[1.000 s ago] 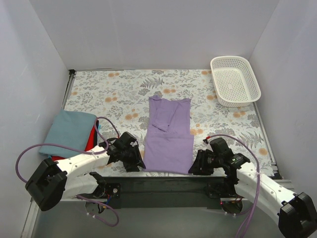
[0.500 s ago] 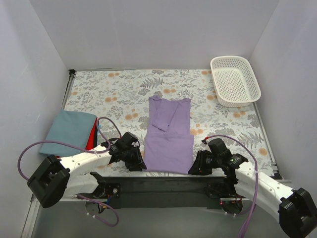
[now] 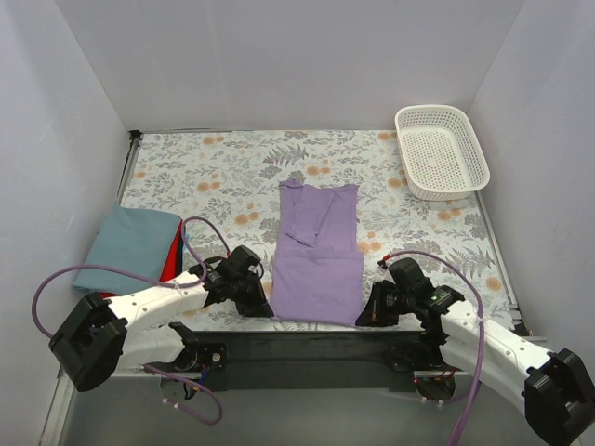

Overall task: Fold and stack the t-shirts
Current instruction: Fold the tshirt

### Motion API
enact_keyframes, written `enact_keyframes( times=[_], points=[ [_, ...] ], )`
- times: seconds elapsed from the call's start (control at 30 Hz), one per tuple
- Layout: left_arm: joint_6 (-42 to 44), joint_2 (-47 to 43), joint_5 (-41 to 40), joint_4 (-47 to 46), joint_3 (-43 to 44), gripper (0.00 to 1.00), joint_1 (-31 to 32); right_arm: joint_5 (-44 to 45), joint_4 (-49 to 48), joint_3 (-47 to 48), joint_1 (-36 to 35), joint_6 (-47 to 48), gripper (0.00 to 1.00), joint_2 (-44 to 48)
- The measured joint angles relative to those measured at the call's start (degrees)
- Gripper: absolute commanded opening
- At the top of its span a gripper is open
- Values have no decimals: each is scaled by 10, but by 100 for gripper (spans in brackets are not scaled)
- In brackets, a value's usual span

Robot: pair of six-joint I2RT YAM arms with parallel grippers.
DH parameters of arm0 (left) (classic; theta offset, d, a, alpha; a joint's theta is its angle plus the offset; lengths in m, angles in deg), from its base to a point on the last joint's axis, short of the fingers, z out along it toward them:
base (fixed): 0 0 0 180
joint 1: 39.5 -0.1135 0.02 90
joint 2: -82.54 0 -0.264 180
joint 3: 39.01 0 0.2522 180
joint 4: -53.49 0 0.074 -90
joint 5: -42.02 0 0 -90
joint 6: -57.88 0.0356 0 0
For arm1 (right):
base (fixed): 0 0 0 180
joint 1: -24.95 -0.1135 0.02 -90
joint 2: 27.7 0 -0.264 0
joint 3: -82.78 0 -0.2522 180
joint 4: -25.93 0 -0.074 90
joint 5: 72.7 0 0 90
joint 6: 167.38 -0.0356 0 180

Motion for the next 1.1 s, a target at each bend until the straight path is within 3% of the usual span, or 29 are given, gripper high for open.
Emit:
enact_keyframes(
  times=[0.4,0.6,0.87,1.1],
  points=[
    [-30,-100,-39,48,10,0,63,44,83,42,-75,-4,1,64],
    [-9,-55,-90,92,120,0,59,97,108,152,-75,27,1,16],
    [40,4,-118,78,226,0,-13,146,114,263,-45,78,1,-80],
    [65,85,-110,40,293,0,-86,150,93,355,26,125,1,-185]
  ],
)
